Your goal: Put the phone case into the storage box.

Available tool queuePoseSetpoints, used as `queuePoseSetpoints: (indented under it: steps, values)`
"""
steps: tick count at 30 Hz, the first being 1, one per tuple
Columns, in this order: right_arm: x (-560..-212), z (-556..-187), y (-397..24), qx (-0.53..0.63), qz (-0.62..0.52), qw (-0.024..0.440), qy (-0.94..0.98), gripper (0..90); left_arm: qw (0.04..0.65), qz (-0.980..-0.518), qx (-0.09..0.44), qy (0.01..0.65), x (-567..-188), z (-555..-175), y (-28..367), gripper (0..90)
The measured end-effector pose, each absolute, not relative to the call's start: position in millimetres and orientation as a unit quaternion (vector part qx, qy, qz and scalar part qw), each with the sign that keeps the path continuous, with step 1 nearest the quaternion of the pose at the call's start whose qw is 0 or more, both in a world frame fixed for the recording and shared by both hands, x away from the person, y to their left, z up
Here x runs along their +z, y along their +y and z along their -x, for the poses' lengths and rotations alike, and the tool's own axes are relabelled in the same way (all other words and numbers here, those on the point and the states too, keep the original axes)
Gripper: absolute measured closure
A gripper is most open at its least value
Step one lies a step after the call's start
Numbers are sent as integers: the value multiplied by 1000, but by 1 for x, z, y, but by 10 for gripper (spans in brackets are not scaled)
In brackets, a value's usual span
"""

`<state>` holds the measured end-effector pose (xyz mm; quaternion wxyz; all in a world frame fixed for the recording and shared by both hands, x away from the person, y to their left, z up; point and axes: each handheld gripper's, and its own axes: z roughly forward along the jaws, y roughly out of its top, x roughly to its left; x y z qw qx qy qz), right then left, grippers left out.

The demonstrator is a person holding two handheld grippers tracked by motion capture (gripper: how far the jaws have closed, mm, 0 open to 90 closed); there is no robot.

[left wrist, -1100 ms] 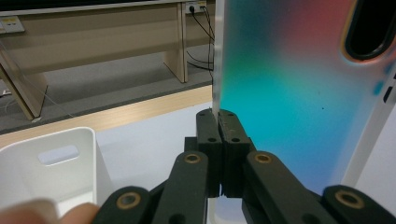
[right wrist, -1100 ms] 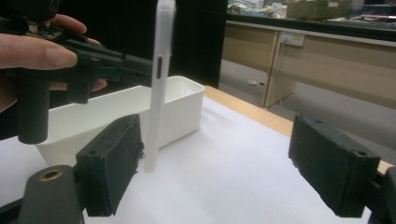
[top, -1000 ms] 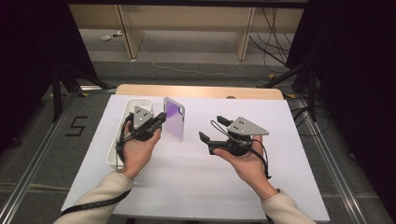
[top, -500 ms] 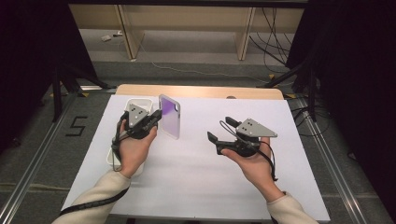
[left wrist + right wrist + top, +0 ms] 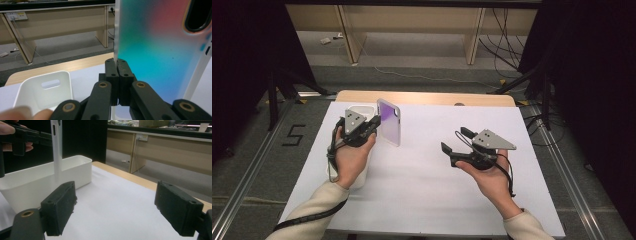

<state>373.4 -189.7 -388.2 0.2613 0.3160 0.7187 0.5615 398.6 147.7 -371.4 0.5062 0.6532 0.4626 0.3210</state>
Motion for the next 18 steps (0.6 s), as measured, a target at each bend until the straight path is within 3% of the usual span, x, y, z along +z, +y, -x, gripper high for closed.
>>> queuePoseSetpoints:
  steps: [18]
  values:
    - [-389, -369, -208, 560, -324, 272, 712, 185, 505, -644, 329, 471, -368, -400, 157, 886]
